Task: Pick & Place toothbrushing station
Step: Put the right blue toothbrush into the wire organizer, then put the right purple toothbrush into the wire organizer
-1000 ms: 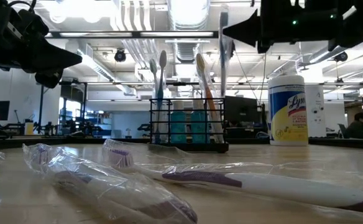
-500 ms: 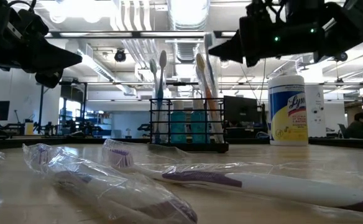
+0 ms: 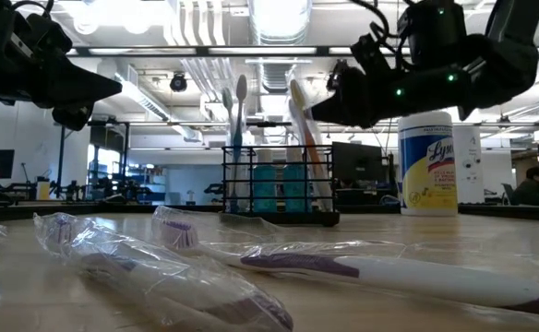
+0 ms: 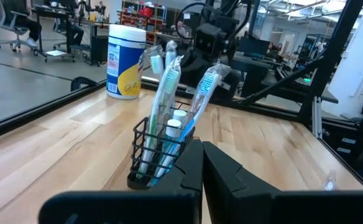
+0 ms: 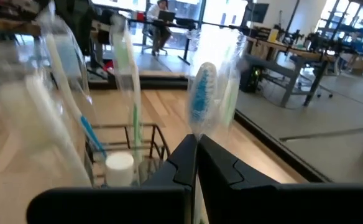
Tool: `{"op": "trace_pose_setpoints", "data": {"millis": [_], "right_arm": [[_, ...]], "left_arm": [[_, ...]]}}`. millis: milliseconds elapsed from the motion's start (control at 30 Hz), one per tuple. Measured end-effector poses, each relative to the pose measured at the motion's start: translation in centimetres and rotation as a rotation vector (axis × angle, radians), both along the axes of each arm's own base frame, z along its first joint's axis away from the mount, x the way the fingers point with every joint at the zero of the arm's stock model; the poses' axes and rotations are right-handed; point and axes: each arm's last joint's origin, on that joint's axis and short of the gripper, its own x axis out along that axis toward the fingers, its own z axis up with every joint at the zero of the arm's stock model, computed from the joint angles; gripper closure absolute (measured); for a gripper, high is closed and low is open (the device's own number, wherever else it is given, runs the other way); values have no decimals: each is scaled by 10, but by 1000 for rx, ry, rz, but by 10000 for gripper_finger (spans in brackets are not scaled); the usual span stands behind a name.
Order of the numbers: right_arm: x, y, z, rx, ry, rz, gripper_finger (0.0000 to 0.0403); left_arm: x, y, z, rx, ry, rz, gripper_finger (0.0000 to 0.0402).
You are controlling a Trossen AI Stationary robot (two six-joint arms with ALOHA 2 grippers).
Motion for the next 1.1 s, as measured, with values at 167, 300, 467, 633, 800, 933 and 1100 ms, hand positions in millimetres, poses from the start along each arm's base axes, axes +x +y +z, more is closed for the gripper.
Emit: {"op": "trace_pose_setpoints", "data": {"millis": [167, 300, 467, 633, 800, 933, 1100], "right_arm": [[2, 0, -11, 22, 9, -6, 394], [1, 0, -14, 40, 13, -7, 394], [-2, 0, -12, 67, 1, -6, 394], [-5, 2, -2, 101, -38, 1, 392], [-10, 4, 6, 135, -10, 4, 353], [-15, 4, 11, 160, 18, -2, 308], [-21, 5, 30, 158, -50, 7, 262]], "left_arm": [[0, 0, 0, 0, 0, 0, 396], [0, 0, 0, 0, 0, 0, 396], [0, 0, 0, 0, 0, 0, 396], [0, 0, 0, -5, 0, -2, 396], [0, -1, 0, -11, 0, -16, 396], [0, -1, 0, -14, -1, -23, 396], [0, -1, 0, -16, -1, -28, 396]]}}
